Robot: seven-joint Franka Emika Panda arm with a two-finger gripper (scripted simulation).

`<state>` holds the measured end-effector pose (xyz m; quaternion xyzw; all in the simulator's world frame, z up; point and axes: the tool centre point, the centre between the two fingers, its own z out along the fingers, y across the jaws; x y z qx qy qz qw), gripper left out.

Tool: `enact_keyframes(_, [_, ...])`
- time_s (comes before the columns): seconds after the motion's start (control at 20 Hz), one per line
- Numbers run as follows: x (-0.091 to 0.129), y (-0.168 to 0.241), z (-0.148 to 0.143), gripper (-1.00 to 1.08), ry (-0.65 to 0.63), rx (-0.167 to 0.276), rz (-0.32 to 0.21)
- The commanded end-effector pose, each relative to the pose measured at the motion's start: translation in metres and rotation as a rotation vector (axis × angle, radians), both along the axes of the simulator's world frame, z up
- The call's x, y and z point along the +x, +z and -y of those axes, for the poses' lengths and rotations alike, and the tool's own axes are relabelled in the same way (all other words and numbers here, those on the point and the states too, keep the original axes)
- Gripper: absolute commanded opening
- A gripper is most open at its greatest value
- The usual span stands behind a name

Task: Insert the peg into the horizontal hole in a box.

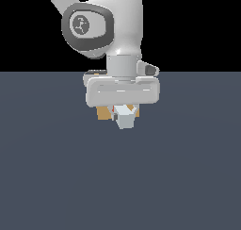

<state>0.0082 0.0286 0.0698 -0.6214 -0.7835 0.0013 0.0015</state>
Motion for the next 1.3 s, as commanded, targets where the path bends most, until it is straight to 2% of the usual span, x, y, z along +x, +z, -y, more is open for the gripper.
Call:
enact_keyframes(0.0, [0.002, 0.003, -0.001, -1.0, 0.002, 0.001, 0.006])
enact_keyframes(0.45, [-0.002, 0.002, -0.011, -1.0, 0.002, 0.001, 0.003])
enact_keyframes(0.95, [-0.018, 0.003, -0.079, -1.0, 0.002, 0.001, 0.005])
enact_keyframes(1.25, [-0.022, 0.003, -0.098, -1.0, 0.002, 0.002, 0.006])
